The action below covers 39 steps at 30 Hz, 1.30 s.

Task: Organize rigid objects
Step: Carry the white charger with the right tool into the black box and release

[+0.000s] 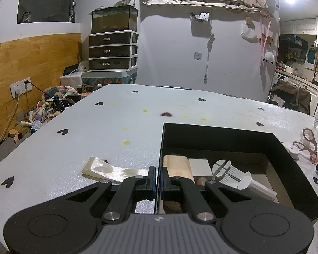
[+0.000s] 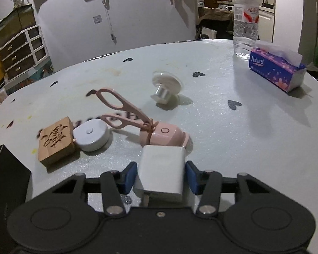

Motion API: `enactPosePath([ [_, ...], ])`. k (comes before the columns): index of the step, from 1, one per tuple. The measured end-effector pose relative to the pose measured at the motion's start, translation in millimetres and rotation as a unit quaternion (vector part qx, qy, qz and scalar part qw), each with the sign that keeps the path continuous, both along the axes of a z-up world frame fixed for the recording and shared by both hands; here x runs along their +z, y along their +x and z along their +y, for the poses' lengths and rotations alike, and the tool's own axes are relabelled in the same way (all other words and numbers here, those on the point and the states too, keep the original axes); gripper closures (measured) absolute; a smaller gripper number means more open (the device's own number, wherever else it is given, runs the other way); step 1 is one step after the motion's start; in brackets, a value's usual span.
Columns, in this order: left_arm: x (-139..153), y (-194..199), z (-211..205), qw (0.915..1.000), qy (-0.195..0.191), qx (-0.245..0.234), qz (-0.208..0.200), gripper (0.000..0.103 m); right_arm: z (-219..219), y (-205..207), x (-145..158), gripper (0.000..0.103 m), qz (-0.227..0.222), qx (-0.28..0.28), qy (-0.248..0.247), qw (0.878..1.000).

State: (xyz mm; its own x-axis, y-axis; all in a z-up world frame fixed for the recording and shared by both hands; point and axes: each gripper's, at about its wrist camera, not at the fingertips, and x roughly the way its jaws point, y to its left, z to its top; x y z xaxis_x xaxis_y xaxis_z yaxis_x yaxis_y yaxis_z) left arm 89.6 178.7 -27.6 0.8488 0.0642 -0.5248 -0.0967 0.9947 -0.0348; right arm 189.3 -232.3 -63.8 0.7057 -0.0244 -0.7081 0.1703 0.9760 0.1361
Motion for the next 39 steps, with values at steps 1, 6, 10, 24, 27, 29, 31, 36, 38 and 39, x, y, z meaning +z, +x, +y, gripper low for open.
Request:
enactPosePath([
  [1,0,0,0,1.0000,0.000,0.000,0.000,0.100,1,-2,1,0.053,-0.001,0.005,0.001,1.000],
  [6,0,0,0,1.0000,0.000,0.000,0.000,0.100,20,-15,18,0.054,-0.028,0.069,0.020,0.997],
  [10,0,0,0,1.0000,0.000,0.000,0.000,0.100,47,-26,44,0.054,-0.065,0.136,0.040,0.988],
  [24,1,-1,0,1.0000,-0.001,-0.001,0.000,0.100,179,-10,84,0.054,-0.058,0.348,-0.021,0.935],
  [27,2,-1,1,1.0000,-0.003,-0.001,0.000,0.100,192,4,75,0.054,-0.031,0.353,-0.035,0.934],
  [29,2,-1,1,1.0000,-0.002,-0.001,0.000,0.100,197,9,68,0.054,-0.020,0.351,-0.047,0.935],
  [31,2,-1,2,1.0000,-0.004,-0.002,0.001,0.100,201,13,63,0.054,-0.014,0.347,-0.052,0.936],
  [36,1,2,1,0.9999,-0.009,-0.005,0.002,0.100,200,10,61,0.046,-0.017,0.347,-0.052,0.936],
  [38,1,3,2,1.0000,-0.008,-0.006,0.003,0.100,200,6,64,0.043,-0.022,0.351,-0.054,0.935],
  [39,1,4,2,0.9999,-0.007,-0.006,0.003,0.100,200,3,66,0.043,-0.024,0.352,-0.059,0.934],
])
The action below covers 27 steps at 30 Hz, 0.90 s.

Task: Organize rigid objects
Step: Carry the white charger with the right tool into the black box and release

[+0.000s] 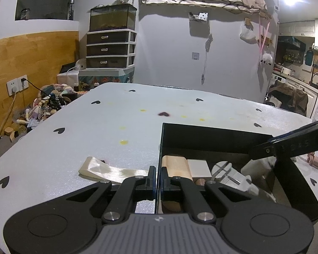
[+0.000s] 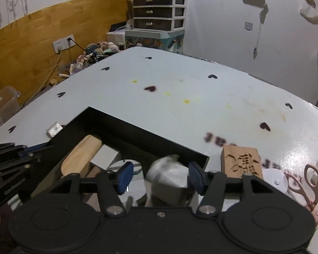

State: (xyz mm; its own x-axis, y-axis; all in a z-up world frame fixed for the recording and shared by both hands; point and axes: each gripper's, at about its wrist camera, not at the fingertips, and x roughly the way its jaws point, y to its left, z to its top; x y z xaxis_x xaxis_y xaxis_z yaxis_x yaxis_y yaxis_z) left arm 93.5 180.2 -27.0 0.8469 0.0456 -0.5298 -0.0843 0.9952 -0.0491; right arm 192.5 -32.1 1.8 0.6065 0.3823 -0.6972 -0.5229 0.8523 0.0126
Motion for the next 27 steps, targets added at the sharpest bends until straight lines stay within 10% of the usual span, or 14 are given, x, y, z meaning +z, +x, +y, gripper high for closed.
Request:
enactPosePath([
  [17,-1,2,-5,0.9999,0.008,0.006,0.003,0.100,-19,-21,11,0.040,-0.005,0.000,0.020,1.000],
  [27,0,2,-6,0.9999,0.008,0.007,0.003,0.099,-43,-37,22,0.014,-0.024,-0.018,0.042,0.999],
])
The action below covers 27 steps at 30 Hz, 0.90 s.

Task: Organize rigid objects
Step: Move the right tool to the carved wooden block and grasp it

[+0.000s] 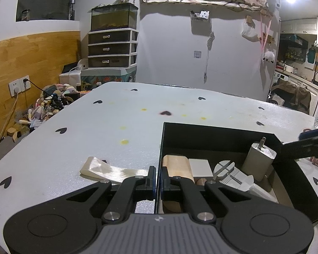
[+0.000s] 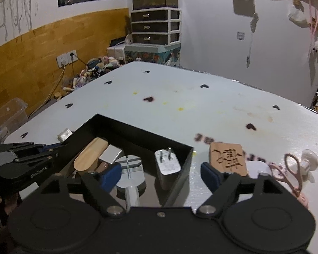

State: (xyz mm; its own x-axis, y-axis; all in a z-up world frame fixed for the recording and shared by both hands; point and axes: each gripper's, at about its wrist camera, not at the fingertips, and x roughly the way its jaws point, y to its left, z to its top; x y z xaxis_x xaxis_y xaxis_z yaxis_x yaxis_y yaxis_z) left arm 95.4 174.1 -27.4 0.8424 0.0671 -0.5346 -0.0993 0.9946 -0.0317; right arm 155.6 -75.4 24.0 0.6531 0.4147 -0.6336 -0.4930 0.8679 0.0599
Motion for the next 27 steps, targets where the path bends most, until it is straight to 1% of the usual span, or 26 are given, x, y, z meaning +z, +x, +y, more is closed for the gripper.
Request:
enactPosePath([
  [3,0,0,0,1.0000,0.000,0.000,0.000,0.099,-13,-6,2,0.006,-0.009,-0.011,0.008,1.000],
  [6,0,0,0,1.0000,0.000,0.000,0.000,0.099,-27,-15,1,0.004,-0.018,-0.024,0.011,0.999],
  [9,0,0,0,1.0000,0.000,0.000,0.000,0.099,-42,-21,-2,0.003,-0.017,-0.044,0.013,0.999],
  [13,0,0,0,1.0000,0.000,0.000,0.000,0.099,-62,-28,-11,0.003,-0.015,-0.079,0.019,0.997],
  [21,0,0,0,1.0000,0.000,0.000,0.000,0.099,-95,-38,-40,0.003,0.001,-0.143,0.030,0.989],
  [25,0,0,0,1.0000,0.000,0.000,0.000,0.100,-102,-32,-51,0.003,0.004,-0.158,0.033,0.987],
  [26,0,0,-1,1.0000,0.001,0.000,0.000,0.100,-103,-29,-52,0.006,-0.003,-0.154,0.033,0.987],
  [27,0,-1,0,1.0000,0.001,0.000,0.000,0.100,-102,-27,-53,0.012,-0.010,-0.146,0.031,0.989],
])
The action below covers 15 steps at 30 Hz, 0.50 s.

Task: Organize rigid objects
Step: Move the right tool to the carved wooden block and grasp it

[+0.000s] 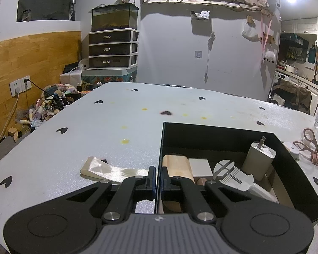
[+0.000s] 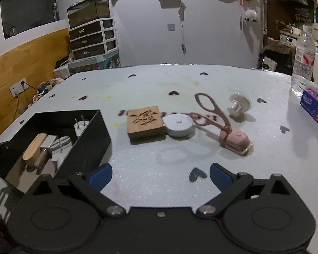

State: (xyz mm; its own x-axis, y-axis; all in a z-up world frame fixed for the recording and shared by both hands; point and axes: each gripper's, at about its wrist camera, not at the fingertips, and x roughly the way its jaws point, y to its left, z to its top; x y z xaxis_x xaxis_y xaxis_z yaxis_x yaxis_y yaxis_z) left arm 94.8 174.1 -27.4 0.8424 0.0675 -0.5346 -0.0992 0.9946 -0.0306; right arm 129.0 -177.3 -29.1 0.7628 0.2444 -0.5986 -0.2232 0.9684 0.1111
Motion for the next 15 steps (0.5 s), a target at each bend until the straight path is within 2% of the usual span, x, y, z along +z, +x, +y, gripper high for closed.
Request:
enactPosePath([
  [3,0,0,0,1.0000,0.000,0.000,0.000,0.100,7,11,-4,0.024,-0.015,0.028,-0.020,0.999],
  [6,0,0,0,1.0000,0.000,0.000,0.000,0.100,15,28,-6,0.026,-0.017,0.053,-0.009,0.998],
  [10,0,0,0,1.0000,-0.002,0.000,-0.001,0.100,25,55,-16,0.026,0.003,0.078,0.014,0.997],
  [15,0,-1,0,1.0000,0.003,-0.002,-0.001,0.100,38,87,-35,0.025,0.035,0.068,0.000,0.997],
])
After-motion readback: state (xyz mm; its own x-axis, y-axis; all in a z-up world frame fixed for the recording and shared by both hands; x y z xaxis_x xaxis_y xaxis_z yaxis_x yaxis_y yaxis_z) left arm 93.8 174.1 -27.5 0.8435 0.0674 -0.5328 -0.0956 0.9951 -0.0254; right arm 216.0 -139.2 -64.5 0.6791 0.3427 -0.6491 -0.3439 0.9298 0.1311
